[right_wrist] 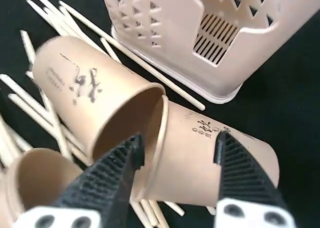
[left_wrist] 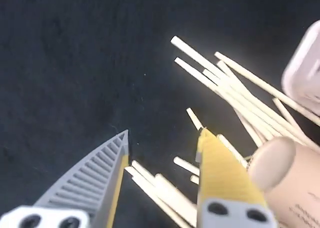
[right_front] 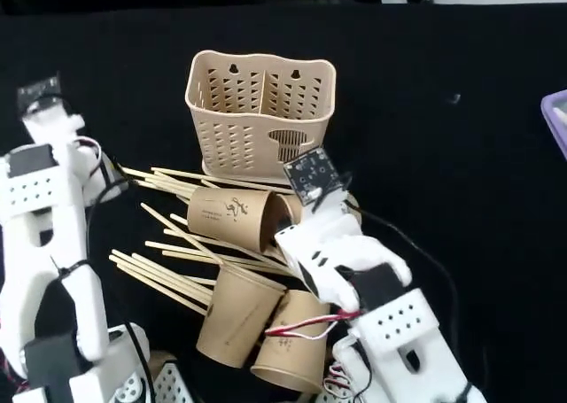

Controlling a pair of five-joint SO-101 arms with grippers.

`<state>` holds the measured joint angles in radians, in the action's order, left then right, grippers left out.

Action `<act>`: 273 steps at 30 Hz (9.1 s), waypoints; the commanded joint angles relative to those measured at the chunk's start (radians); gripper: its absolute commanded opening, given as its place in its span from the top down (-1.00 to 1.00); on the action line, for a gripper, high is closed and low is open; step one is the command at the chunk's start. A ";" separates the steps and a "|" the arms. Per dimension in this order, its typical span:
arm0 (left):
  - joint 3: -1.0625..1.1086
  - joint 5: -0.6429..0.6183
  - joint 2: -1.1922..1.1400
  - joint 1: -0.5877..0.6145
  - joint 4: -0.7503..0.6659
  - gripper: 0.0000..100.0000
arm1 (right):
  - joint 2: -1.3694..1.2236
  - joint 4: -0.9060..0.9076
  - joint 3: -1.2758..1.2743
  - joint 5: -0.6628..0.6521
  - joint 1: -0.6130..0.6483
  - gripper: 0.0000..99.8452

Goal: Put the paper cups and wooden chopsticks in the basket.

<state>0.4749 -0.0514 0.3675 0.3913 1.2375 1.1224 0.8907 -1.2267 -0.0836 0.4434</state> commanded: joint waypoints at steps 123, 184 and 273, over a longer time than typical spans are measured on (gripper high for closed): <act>0.536 -0.132 0.037 0.007 -0.687 0.56 | -0.579 0.069 0.481 0.298 0.160 0.60; 0.536 -0.132 0.037 0.007 -0.689 0.56 | -0.674 0.868 1.718 -0.853 -0.170 0.98; 0.536 -0.132 0.038 0.010 -0.687 0.56 | -0.694 0.798 0.943 -0.428 0.465 0.49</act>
<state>1.0273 -0.1818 0.3798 0.3974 0.5639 0.3920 1.7039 -0.2355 -0.5194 0.8838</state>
